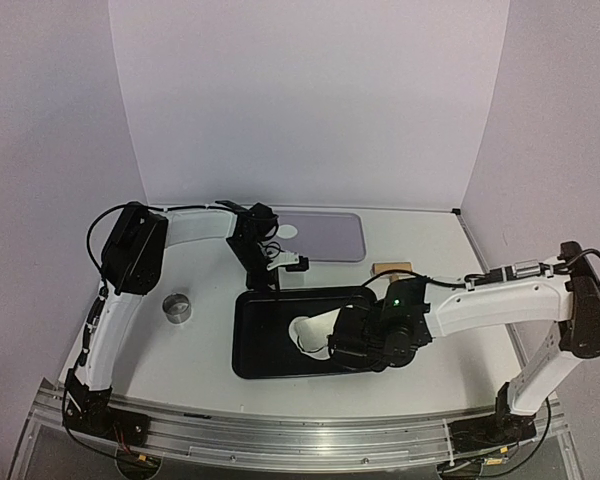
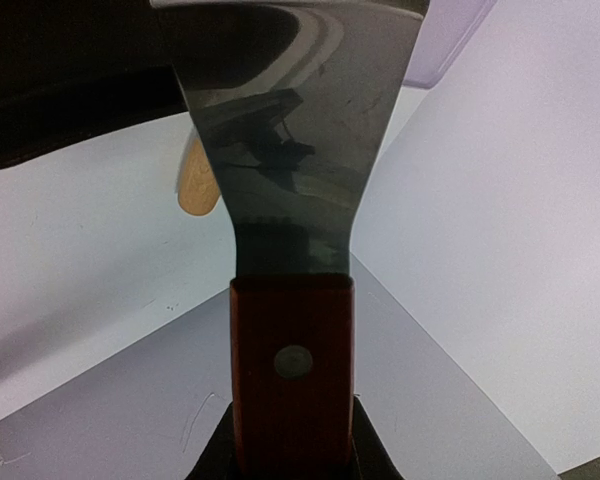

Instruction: Roll out the dumpling wrappers from the dough

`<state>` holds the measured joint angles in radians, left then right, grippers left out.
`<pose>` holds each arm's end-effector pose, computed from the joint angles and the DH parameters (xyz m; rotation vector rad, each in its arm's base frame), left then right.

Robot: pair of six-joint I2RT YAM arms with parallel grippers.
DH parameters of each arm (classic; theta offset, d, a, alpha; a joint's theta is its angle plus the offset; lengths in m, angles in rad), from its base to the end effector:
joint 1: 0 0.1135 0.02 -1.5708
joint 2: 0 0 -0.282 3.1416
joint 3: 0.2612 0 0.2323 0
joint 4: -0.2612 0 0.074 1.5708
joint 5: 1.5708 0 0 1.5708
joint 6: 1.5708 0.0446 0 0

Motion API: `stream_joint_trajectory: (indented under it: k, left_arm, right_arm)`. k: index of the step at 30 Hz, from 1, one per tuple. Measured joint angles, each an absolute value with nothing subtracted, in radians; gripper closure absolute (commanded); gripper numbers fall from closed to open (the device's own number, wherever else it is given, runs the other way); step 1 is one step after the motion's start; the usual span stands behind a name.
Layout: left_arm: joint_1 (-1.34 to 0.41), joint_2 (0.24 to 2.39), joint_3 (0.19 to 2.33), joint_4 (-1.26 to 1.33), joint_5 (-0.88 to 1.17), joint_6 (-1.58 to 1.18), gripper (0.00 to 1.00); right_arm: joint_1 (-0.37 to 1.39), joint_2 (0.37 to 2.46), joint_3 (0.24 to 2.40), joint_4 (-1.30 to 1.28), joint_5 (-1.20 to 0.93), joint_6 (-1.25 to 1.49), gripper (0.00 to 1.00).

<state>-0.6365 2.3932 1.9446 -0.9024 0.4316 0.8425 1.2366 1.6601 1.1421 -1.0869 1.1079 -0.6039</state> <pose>0.3748 -0.3002 0.1504 1.9533 2.0400 -0.5836 0.1252 0.2388 0.2415 -1.9598 1.4591 -1.4492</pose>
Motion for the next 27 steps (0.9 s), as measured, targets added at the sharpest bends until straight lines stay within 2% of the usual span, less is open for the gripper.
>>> stream_joint_trajectory:
  k: [11,27]
  left_arm:
    - [-0.636,2.393,1.945,-0.902,0.432,0.843,1.0]
    - [-0.637,2.393,1.945,-0.902,0.432,0.847,1.0]
  right_arm:
    - [1.245,1.605,1.12,-1.104,1.121,-0.676,1.0]
    - [1.265,1.514,0.974,-1.11,1.134,-0.611,1.0]
